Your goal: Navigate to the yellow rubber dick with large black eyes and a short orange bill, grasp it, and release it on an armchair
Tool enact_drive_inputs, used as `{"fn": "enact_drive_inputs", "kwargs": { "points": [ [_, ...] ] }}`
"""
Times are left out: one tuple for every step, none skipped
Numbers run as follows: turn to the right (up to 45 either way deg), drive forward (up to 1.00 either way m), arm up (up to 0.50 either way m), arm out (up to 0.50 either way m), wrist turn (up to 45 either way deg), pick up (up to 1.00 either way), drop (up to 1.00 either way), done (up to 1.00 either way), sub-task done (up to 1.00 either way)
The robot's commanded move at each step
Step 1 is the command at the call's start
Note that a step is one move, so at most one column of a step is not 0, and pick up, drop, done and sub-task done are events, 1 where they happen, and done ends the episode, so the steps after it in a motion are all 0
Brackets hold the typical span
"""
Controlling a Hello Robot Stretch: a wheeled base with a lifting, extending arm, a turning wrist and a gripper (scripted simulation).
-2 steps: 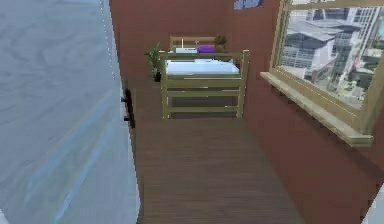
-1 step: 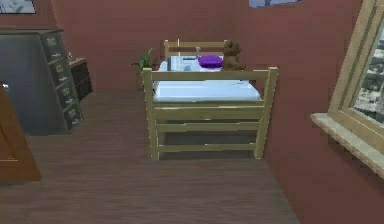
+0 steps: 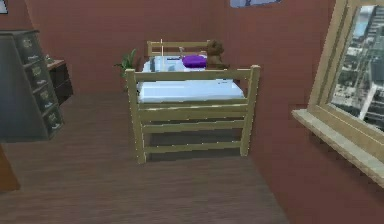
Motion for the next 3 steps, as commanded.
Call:
{"fn": "enact_drive_inputs", "kwargs": {
  "points": [
    [0.0, 0.30, 0.00, 0.00, 0.0, 0.00, 0.00, 0.00, 0.00],
    [-6.0, 0.00, 0.00, 0.00, 0.0, 0.00, 0.00, 0.00, 0.00],
    [0.0, 0.30, 0.00, 0.00, 0.0, 0.00, 0.00, 0.00, 0.00]
  ]
}}
